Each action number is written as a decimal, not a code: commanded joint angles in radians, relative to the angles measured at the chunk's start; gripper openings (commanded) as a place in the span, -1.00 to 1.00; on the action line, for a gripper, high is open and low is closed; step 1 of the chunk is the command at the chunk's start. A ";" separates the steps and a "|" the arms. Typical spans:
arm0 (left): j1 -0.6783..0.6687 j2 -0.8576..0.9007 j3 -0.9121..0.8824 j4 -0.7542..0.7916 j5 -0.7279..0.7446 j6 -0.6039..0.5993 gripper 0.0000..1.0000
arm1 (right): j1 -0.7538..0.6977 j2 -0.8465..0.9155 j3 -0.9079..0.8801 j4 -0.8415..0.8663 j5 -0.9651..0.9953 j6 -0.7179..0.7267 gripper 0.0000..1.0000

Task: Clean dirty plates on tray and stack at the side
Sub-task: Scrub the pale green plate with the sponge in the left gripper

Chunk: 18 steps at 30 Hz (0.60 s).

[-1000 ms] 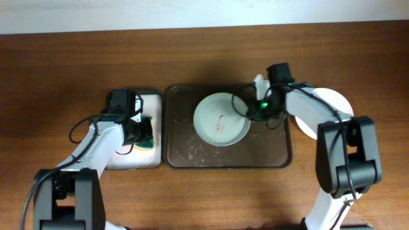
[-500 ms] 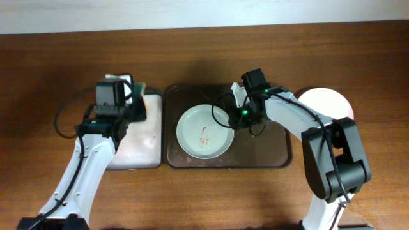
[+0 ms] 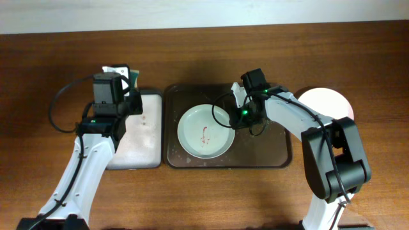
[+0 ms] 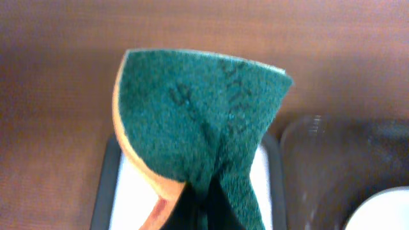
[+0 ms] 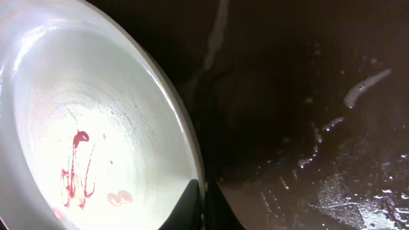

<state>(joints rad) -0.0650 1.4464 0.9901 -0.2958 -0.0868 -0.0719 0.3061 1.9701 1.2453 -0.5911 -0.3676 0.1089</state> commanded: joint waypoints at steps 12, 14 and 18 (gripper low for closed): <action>-0.060 0.126 0.198 -0.378 0.457 -0.164 -1.00 | 0.008 0.017 -0.002 -0.004 0.013 0.003 -0.92; -0.156 0.167 0.190 -0.348 0.457 -0.203 -1.00 | 0.008 0.017 -0.002 -0.004 0.013 0.003 -0.92; -0.387 0.356 0.190 -0.180 0.457 -0.413 -1.00 | 0.008 0.017 -0.002 -0.005 0.013 0.003 -0.86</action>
<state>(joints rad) -0.3691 1.7321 1.1755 -0.5682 0.3534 -0.3622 0.3069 1.9705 1.2453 -0.5945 -0.3645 0.1093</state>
